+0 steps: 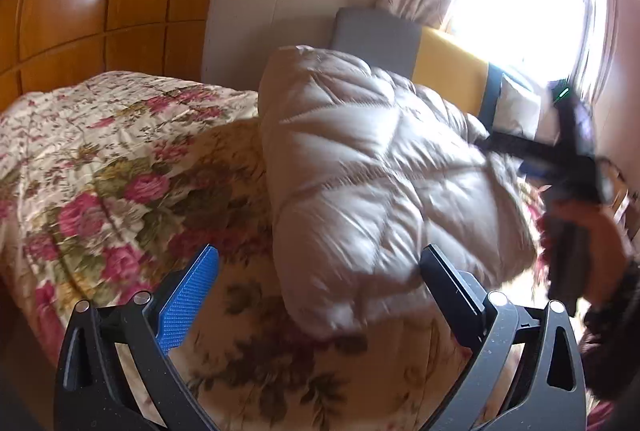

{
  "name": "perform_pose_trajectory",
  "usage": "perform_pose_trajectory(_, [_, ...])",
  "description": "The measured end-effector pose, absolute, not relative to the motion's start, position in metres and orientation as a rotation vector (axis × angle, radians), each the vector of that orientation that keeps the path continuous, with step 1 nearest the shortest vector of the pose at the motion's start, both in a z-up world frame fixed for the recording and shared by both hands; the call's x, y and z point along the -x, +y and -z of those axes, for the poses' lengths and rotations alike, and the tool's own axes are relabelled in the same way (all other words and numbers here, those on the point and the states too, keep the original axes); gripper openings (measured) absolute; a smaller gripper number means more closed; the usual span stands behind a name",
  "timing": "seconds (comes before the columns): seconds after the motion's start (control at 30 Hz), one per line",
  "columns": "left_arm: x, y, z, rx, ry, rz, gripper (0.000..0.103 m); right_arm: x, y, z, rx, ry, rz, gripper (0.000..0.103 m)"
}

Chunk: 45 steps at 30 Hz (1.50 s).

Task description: Fold large clothes

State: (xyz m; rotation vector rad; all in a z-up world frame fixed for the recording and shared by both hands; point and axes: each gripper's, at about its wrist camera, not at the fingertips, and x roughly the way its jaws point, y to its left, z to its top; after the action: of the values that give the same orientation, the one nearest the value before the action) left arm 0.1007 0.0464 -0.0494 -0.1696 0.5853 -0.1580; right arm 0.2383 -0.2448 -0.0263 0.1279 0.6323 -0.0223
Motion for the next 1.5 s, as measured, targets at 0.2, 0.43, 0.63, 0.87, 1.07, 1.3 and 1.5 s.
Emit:
perform_pose_trajectory(0.2, [-0.070,0.042,0.056,0.109,0.578,0.120,0.100,-0.156,-0.228,0.018,-0.052,0.539,-0.034,0.101])
perform_pose_trajectory(0.43, [-0.055,0.045,0.058,0.125,0.626,0.039,0.100,-0.090,-0.217,0.041,-0.056,0.541,0.015,0.101])
perform_pose_trajectory(0.63, [-0.033,0.047,0.051,0.081,0.582,-0.076,0.100,-0.062,-0.209,0.055,-0.072,0.604,0.048,0.101])
perform_pose_trajectory(0.87, [-0.014,0.048,0.042,0.071,0.549,-0.095,0.100,-0.035,-0.200,0.064,-0.073,0.611,0.036,0.101])
perform_pose_trajectory(1.07, [-0.007,0.048,0.041,0.064,0.554,-0.102,0.100,-0.024,-0.188,0.066,-0.036,0.614,0.027,0.101])
perform_pose_trajectory(1.3, [-0.008,0.049,0.043,0.068,0.567,-0.106,0.100,-0.019,-0.186,0.066,-0.034,0.617,0.015,0.101])
perform_pose_trajectory(1.5, [-0.008,0.049,0.044,0.069,0.567,-0.105,0.100,-0.021,-0.187,0.067,-0.046,0.627,0.008,0.101])
